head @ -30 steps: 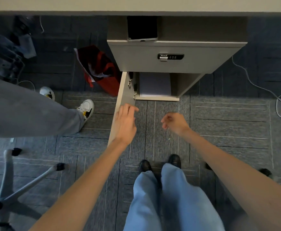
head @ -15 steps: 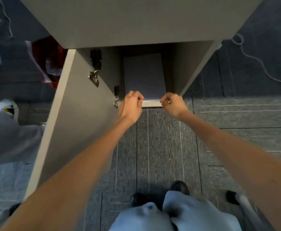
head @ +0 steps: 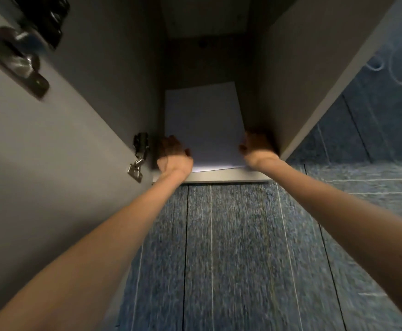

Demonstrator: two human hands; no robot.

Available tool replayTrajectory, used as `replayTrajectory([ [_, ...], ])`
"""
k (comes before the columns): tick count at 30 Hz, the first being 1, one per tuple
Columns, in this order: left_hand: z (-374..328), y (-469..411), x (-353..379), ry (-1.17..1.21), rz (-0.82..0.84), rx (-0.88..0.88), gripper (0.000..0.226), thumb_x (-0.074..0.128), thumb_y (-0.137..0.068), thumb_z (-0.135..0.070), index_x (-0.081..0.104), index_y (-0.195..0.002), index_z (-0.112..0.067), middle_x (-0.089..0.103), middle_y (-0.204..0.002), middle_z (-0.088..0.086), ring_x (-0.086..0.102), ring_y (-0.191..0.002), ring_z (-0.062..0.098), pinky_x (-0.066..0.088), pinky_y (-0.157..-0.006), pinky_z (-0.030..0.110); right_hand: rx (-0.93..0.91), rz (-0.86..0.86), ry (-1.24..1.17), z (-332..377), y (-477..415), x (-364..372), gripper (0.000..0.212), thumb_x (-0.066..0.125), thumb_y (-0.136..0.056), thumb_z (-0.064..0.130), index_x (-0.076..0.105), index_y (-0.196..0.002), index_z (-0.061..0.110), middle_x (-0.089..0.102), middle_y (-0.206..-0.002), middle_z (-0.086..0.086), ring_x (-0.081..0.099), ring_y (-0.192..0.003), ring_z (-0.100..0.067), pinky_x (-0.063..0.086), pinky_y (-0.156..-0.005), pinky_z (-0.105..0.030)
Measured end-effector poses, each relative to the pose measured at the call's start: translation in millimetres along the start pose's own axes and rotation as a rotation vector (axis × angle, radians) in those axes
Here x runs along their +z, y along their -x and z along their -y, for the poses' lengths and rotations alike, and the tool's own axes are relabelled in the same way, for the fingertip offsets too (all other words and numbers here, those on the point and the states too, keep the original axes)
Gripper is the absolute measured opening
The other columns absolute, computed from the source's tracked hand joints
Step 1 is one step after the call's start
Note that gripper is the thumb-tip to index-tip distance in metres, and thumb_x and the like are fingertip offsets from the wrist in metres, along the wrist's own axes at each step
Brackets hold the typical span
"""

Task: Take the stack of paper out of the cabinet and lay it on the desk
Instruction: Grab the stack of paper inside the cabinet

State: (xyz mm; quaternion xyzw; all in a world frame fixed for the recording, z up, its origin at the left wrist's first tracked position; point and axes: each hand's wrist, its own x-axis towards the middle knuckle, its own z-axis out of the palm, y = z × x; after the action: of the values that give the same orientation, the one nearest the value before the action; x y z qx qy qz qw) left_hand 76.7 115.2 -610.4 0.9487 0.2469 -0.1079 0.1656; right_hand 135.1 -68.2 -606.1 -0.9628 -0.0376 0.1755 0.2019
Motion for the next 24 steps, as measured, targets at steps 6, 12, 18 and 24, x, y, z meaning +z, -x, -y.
replayTrajectory([
  [6, 2.1, -16.7, 13.9, -0.144, -0.198, -0.018, 0.064, 0.048, -0.092, -0.042, 0.034, -0.136, 0.004, 0.035, -0.144, 0.027, 0.034, -0.133, 0.039, 0.032, -0.106, 0.044, 0.098, -0.062, -0.082, 3.6, -19.3, 8.2, 0.058, 0.062, -0.089, 0.026, 0.042, -0.136, -0.001, 0.047, -0.138, -0.021, 0.049, -0.126, -0.036, 0.044, -0.100, -0.041],
  [12, -0.2, -36.1, 2.6, 0.015, -0.056, -0.160, 0.081, 0.056, -0.086, -0.047, 0.030, -0.145, 0.001, 0.030, -0.152, 0.023, 0.033, -0.139, 0.038, 0.036, -0.107, 0.042, 0.172, -0.011, -0.150, 8.3, -30.4, 9.6, 0.053, 0.069, -0.083, 0.019, 0.051, -0.129, 0.000, 0.056, -0.131, -0.018, 0.054, -0.121, -0.035, 0.050, -0.093, -0.039],
  [18, -2.0, -40.4, -6.0, 0.333, 0.090, -0.274, 0.059, 0.064, -0.083, -0.034, 0.051, -0.132, -0.002, 0.054, -0.136, 0.015, 0.056, -0.122, 0.036, 0.055, -0.090, 0.047, 0.219, -0.028, -0.132, 6.5, -28.4, 13.9, 0.066, 0.074, -0.078, 0.022, 0.047, -0.133, 0.000, 0.056, -0.132, -0.017, 0.055, -0.122, -0.035, 0.052, -0.093, -0.040],
  [24, -5.6, -45.2, 3.6, 0.400, 0.092, -0.366, 0.078, 0.067, -0.079, -0.040, 0.037, -0.144, -0.008, 0.032, -0.154, 0.015, 0.030, -0.141, 0.034, 0.034, -0.111, 0.038, 0.209, -0.056, -0.183, 4.1, -25.3, 13.8, 0.066, 0.077, -0.075, 0.023, 0.048, -0.131, 0.000, 0.058, -0.130, -0.017, 0.056, -0.121, -0.034, 0.051, -0.094, -0.039],
])
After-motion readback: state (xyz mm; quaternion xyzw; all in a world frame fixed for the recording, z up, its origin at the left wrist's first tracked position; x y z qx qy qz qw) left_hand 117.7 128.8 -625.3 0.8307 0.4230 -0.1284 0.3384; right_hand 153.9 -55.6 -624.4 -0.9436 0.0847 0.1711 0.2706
